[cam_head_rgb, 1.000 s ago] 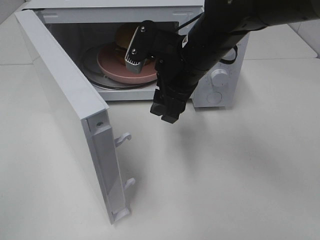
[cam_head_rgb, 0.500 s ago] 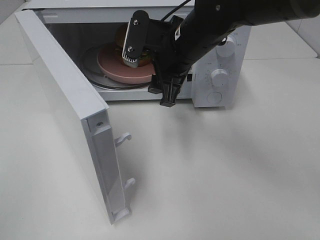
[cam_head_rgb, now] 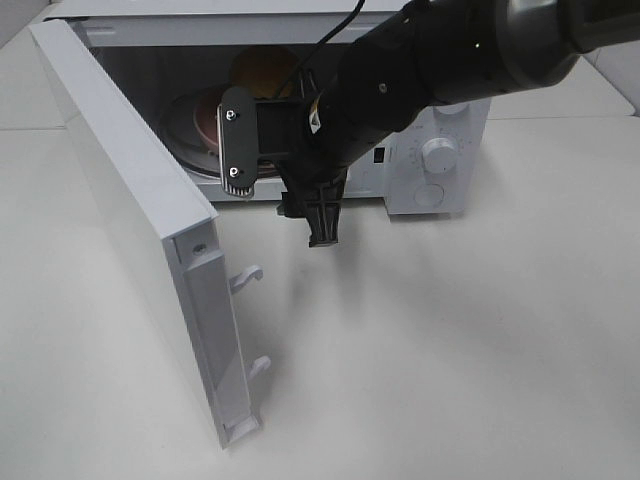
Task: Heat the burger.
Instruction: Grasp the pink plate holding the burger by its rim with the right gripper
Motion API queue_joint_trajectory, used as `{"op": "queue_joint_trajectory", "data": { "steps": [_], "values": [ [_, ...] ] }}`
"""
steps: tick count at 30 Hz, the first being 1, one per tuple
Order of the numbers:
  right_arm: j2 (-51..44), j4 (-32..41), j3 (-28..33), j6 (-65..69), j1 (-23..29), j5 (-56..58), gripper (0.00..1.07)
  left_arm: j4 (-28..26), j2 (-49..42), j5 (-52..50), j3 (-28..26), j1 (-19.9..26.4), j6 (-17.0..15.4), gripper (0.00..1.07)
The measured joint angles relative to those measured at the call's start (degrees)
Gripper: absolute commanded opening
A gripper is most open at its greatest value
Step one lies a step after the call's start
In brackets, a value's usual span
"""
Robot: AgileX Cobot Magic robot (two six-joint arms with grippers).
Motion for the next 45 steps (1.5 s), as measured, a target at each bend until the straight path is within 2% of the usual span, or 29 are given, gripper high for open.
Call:
{"op": "queue_joint_trajectory", "data": {
  "steps": [19, 25, 45],
  "values": [
    [3.44, -10.71, -0.29, 3.04, 0.06, -5.50, 0.63, 0.00, 0.00, 0.00, 0.00, 0.00, 0.00, 0.00],
    [5.27, -11.86, -4.76, 6.07, 0.06, -5.79, 0.63, 0.00, 0.00, 0.00, 0.00, 0.00, 0.00, 0.00],
    [12.32, -12.03, -14.15, 7.79, 0.06, -5.44, 0.63, 0.00, 0.00, 0.00, 0.00, 0.00, 0.00, 0.00]
  ]
}}
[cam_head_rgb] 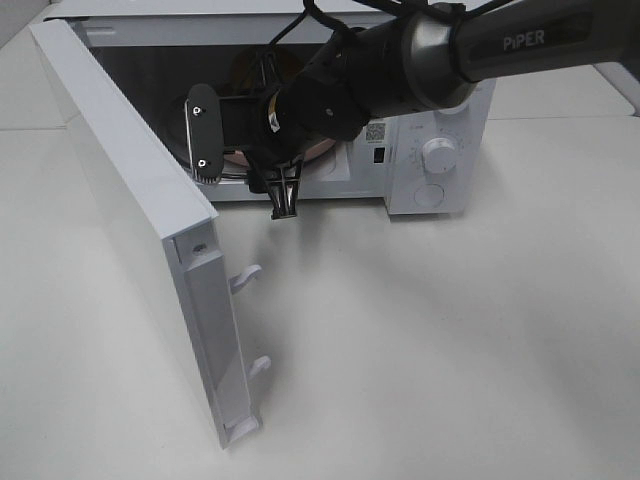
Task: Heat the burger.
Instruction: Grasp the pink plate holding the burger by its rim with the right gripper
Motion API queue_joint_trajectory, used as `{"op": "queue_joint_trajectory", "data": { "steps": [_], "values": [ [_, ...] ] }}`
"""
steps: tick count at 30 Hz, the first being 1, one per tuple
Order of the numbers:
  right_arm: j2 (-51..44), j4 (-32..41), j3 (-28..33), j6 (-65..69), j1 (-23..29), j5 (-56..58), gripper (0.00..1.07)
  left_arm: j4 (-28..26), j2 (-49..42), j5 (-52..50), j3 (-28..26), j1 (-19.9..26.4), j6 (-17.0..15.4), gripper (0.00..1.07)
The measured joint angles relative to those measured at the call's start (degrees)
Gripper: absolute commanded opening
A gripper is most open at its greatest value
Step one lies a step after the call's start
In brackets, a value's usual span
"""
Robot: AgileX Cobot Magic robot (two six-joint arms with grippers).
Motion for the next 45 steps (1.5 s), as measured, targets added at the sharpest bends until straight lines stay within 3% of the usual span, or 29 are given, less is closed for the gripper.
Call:
{"op": "queue_joint_trajectory", "data": {
  "steps": [15, 24, 45],
  "values": [
    [4.76, -0.06, -4.35, 2.64, -0.40, -0.29, 0.63, 0.00, 0.00, 0.00, 0.00, 0.00, 0.00, 0.00],
    [4.87, -0.06, -4.35, 4.24, -3.32, -0.63, 0.63, 0.00, 0.00, 0.00, 0.00, 0.00, 0.00, 0.00],
    [7.28, -0.06, -4.41, 5.21, -3.32, -2.18, 0.62, 0.00, 0.00, 0.00, 0.00, 0.00, 0.00, 0.00]
  ]
}}
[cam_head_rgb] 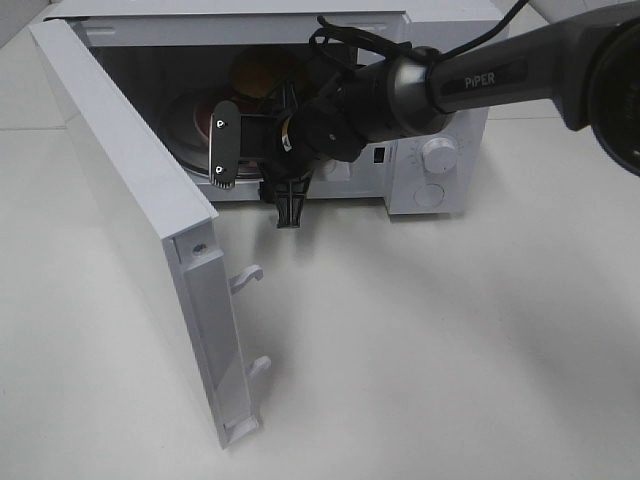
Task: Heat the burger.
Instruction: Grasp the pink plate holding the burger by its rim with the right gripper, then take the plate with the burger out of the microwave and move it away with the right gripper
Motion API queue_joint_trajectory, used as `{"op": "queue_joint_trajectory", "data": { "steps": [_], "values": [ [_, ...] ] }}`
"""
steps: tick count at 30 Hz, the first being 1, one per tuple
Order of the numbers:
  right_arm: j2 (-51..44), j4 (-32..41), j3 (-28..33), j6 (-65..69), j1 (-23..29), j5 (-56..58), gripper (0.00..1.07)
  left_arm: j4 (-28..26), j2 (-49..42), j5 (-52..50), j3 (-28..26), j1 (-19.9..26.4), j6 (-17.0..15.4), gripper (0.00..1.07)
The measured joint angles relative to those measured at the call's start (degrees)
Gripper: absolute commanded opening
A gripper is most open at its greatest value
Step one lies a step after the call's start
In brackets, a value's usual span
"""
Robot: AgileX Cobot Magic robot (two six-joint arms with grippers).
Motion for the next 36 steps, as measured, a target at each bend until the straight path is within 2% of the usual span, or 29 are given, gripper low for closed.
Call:
{"op": "queue_joint_trajectory", "data": {
  "steps": [8, 21, 23, 24, 25, 36],
  "values": [
    [1.32, 0.00, -0.06, 0.34, 0.00, -0.63, 0.57, 0.00, 0.00, 0.00, 0.00, 0.00, 0.00, 0.00],
    [1.49, 0.00, -0.17, 0.34, 0.00, -1.09, 0.31, 0.00, 0.00, 0.00, 0.00, 0.00, 0.00, 0.00],
    [1.26, 0.06, -0.17, 0.34, 0.34, -0.46, 0.09, 0.00, 0.00, 0.00, 0.00, 0.00, 0.00, 0.00],
    [1.26, 0.06, -0.17, 0.34, 0.34, -0.46, 0.09, 0.00, 0.00, 0.00, 0.00, 0.00, 0.00, 0.00],
    [0.97, 0.23, -0.17, 0.46, 0.46, 0.00, 0.01, 0.00, 0.00, 0.00, 0.00, 0.00, 0.00, 0.00],
    [0.69, 0.34, -0.63, 2.06, 0.46, 1.15, 0.00, 0.00, 0.00, 0.00, 0.00, 0.00, 0.00, 0.00]
  ]
}}
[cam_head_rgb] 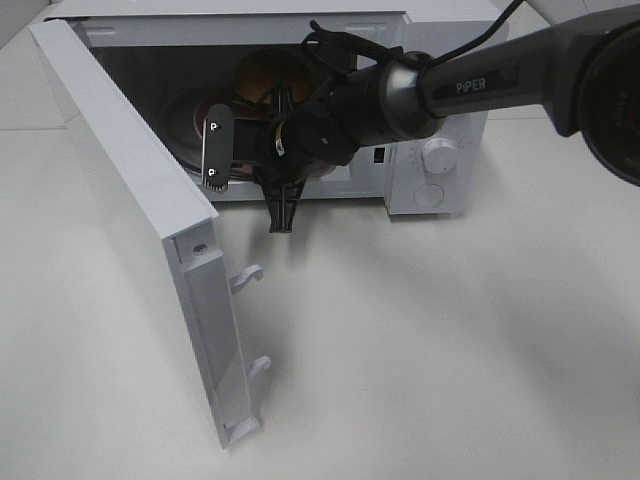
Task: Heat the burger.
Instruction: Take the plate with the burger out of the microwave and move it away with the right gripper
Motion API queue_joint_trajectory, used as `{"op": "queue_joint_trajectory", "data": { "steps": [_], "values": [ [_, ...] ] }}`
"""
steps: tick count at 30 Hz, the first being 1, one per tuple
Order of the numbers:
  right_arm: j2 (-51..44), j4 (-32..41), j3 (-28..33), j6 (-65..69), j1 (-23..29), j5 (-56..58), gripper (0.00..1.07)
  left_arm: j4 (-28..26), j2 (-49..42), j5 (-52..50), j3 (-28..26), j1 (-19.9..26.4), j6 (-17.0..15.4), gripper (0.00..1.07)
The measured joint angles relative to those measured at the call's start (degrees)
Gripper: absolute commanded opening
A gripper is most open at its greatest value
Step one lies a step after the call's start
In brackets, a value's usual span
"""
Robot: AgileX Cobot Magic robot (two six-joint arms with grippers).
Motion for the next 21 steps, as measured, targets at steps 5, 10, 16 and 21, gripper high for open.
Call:
{"op": "queue_joint_trajectory", "data": {
  "steps": [5, 10, 16, 21],
  "values": [
    [0.00, -0.11, -0.17, -0.17, 0.00, 1.09, 0.00, 0.00, 0.00, 0.00, 0.00, 0.00, 0.00, 0.00],
    [-0.11, -0.11, -0.17, -1.03, 0.11, 1.43, 0.00, 0.00, 0.00, 0.00, 0.00, 0.00, 0.00, 0.00],
    [-1.32, -0.06, -0.17, -4.70, 0.11, 4.58, 0.00, 0.00, 0.00, 0.00, 0.00, 0.00, 0.00, 0.00],
    [-2.58, 0.52, 0.17, -10.43, 0.11, 8.82, 0.00, 0.00, 0.00, 0.00, 0.00, 0.00, 0.00, 0.00]
  ]
}}
